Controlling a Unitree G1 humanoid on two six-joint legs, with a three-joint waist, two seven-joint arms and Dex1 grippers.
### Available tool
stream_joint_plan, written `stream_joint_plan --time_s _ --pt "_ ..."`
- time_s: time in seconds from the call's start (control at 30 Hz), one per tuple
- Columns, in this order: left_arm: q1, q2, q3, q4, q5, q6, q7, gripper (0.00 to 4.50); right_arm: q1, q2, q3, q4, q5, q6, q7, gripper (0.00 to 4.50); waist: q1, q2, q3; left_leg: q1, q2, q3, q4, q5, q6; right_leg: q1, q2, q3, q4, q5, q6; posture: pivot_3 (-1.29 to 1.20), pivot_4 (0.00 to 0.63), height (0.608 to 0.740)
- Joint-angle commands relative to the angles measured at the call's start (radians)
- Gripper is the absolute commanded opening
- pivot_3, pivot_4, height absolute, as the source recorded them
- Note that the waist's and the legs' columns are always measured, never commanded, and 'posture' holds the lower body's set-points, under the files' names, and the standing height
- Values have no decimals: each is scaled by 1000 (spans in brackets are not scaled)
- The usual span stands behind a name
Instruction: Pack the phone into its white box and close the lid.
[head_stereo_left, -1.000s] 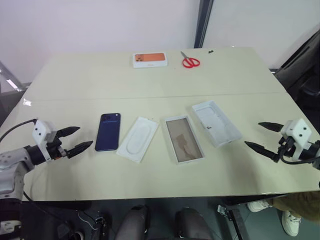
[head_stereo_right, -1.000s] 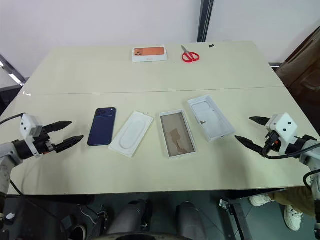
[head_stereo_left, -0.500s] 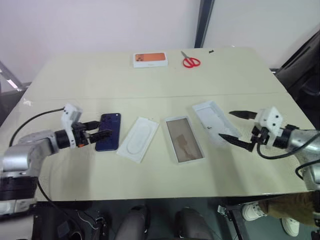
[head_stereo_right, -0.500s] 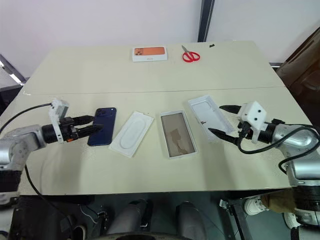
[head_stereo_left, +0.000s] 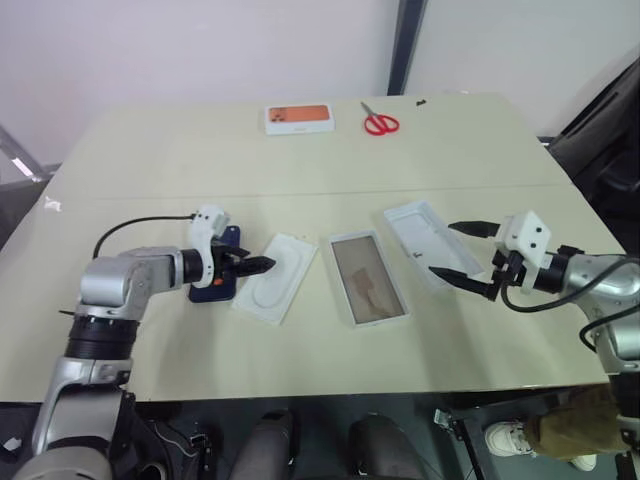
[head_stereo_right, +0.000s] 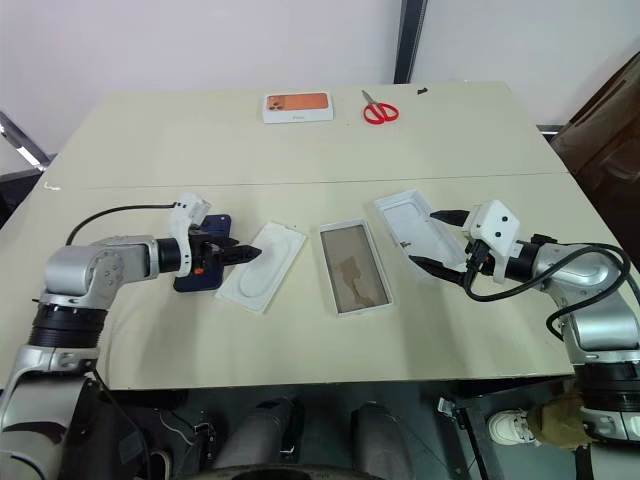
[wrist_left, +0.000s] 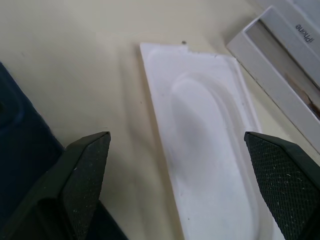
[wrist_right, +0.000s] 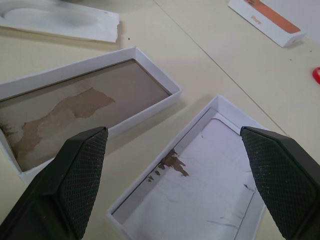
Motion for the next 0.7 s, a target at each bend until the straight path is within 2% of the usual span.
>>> stream_joint_plan --time_s 0.03,0.17,0.3,0.43,0.53,0.6,0.7 --pt "-38 -12 -2 1 -5 79 24 4500 2 -2 -26 -19 5 -14 -8 4435 0 0 0 0 0 0 0 0 0 0 0 0 0 0 0 0 150 740" --pt "-61 -42 -4 21 -14 149 36 4500 6 3 -26 -27 4 -12 -18 4435 0 0 0 0 0 0 0 0 0 0 0 0 0 0 0 0 150 740" --pt "-65 -96 51 45 -39 223 70 4500 12 8 -24 -34 4 -16 -29 4435 2 0 0 0 0 0 1 0 0 1 0 0 0 0 0 0 150 740" --pt "-38 -99 66 26 -50 256 72 4500 20 9 -27 -41 4 -17 -34 4435 2 0 0 0 0 0 3 0 0 2 0 -1 0 0 0 0 150 740" --pt "-21 -98 88 33 -57 269 79 3686 27 8 -30 -45 5 -18 -36 4500 1 1 0 0 0 0 3 0 0 2 0 -1 0 0 0 0 150 740" --pt "-14 -98 97 43 -58 272 80 2780 27 7 -29 -46 5 -18 -36 4500 1 1 0 0 0 0 3 0 0 2 0 -1 0 0 0 0 150 740" --pt "-8 -102 121 52 -74 286 79 2780 23 7 -27 -46 5 -19 -37 4500 1 1 0 0 0 0 3 0 0 2 0 -1 0 0 0 0 150 740"
